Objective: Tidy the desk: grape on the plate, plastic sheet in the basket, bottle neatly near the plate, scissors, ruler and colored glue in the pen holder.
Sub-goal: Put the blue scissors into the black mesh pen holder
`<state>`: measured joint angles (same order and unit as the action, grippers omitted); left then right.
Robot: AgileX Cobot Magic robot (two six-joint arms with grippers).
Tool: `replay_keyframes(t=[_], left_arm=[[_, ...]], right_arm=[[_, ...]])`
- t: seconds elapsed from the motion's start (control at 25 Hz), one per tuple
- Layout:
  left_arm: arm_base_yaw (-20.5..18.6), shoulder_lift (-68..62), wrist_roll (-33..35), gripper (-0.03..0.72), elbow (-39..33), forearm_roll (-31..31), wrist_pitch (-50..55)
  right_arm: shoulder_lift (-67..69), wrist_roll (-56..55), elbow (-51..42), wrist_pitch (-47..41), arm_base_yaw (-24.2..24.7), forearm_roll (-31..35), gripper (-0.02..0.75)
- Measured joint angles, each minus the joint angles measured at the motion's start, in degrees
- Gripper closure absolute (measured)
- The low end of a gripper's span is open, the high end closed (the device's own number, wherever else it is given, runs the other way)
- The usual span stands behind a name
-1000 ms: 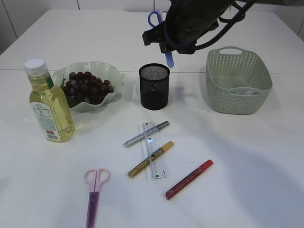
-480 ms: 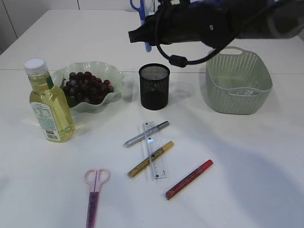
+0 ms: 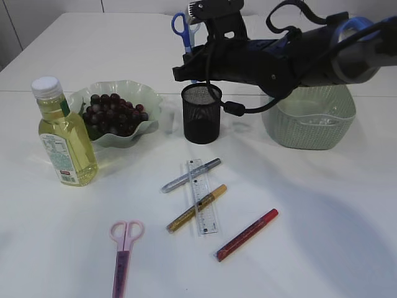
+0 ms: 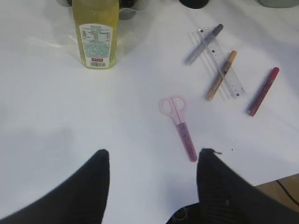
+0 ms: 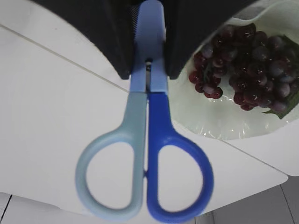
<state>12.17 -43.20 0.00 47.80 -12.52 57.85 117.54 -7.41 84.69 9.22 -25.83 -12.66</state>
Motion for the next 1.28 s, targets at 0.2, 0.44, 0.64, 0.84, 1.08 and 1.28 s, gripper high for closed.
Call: replay_keyframes(t=[0.2, 0.44, 0.64, 0.84, 1.08, 1.28], left_arm=[[0.0, 0.0, 0.0, 0.253, 0.0, 0.1, 0.0], [0.0, 0.0, 0.0, 0.253, 0.0, 0.2, 0.0], [0.0, 0.0, 0.0, 0.253, 0.0, 0.2, 0.0], [0.0, 0.0, 0.0, 0.253, 0.0, 0.2, 0.0], [0.0, 0.0, 0.0, 0.253, 0.0, 0.2, 0.0], [0.0, 0.0, 0.0, 0.253, 0.0, 0.2, 0.0]], right_arm=[[1.6, 0.2, 0.0, 3.8, 1.1, 0.0, 0.567], [4.4, 1.4, 0.0, 6.5, 1.4, 0.0, 0.567], [4.7, 4.5, 0.0, 8.3, 1.5, 0.0, 0.567], [6.0, 6.5, 0.0, 10.2, 1.8, 0.8, 0.567], [7.6, 6.8, 0.0, 11.0, 1.9, 2.4, 0.567], [8.1, 6.8, 0.0, 11.1, 1.9, 3.0, 0.567]])
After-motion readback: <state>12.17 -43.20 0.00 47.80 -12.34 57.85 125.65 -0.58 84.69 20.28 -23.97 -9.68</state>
